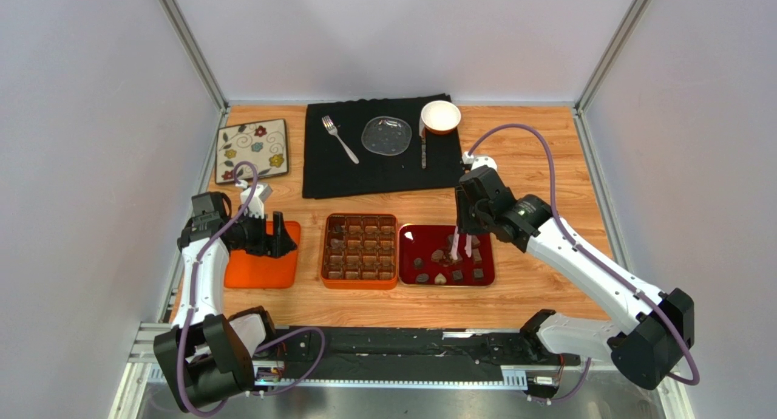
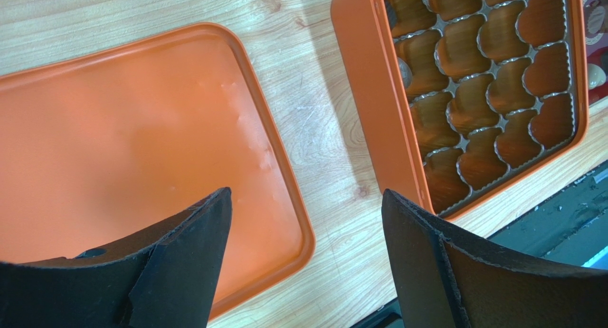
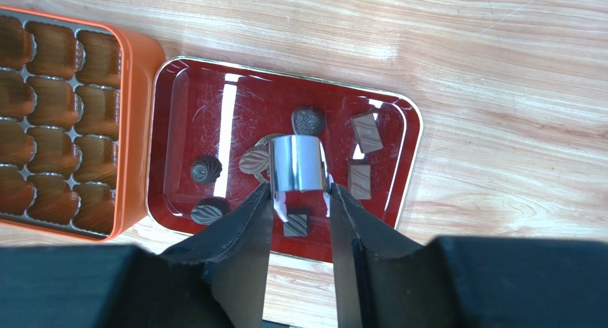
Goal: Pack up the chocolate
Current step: Pick up the fake chocolate from the plate.
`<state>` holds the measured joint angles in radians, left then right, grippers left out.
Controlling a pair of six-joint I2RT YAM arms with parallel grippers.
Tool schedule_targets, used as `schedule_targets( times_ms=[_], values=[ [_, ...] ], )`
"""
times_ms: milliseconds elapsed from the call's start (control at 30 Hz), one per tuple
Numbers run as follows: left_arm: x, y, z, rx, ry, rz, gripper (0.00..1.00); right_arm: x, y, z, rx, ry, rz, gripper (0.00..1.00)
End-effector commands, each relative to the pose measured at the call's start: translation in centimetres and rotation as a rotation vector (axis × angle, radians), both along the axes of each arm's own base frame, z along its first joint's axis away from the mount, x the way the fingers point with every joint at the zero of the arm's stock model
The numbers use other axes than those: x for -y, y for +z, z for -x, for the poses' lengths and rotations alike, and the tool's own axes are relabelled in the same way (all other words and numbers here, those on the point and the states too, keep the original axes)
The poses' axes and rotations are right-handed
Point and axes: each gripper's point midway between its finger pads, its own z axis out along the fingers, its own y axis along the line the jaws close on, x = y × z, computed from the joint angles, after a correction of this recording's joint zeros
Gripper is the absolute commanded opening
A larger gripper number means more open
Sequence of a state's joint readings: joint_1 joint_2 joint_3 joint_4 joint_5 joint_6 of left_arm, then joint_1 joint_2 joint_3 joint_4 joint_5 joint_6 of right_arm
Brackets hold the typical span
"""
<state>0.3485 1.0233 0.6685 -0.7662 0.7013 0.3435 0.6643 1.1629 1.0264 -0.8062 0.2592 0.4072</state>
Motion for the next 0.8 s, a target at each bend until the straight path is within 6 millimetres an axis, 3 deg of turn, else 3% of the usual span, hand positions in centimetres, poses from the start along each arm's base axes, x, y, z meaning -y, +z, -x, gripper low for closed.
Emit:
schedule_targets(
  times_ms=[0, 133, 400, 767],
  values=[
    [-0.2, 0.5, -0.5, 0.035, -0.016, -0.007, 0.85, -1.2, 0.4, -1.3, 0.042, 0.002, -0.049, 0.34],
    [-0.2, 0.3, -0.4, 0.031, -0.013, -0.009, 0.85, -1.3, 0.2, -1.7, 0.051, 0.005, -0.052, 0.29],
    [-0.2, 0.4, -0.6, 0.033, -0.012, -0.004, 0.85, -1.9, 0.9, -3.0, 0.118, 0.008, -0.073, 0.31],
    [-0.2, 0.5, -0.6, 0.039, -0.014, -0.007, 0.84, -1.0, 0.4, -4.5, 0.200, -0.018, -0.020, 0.31]
  ],
)
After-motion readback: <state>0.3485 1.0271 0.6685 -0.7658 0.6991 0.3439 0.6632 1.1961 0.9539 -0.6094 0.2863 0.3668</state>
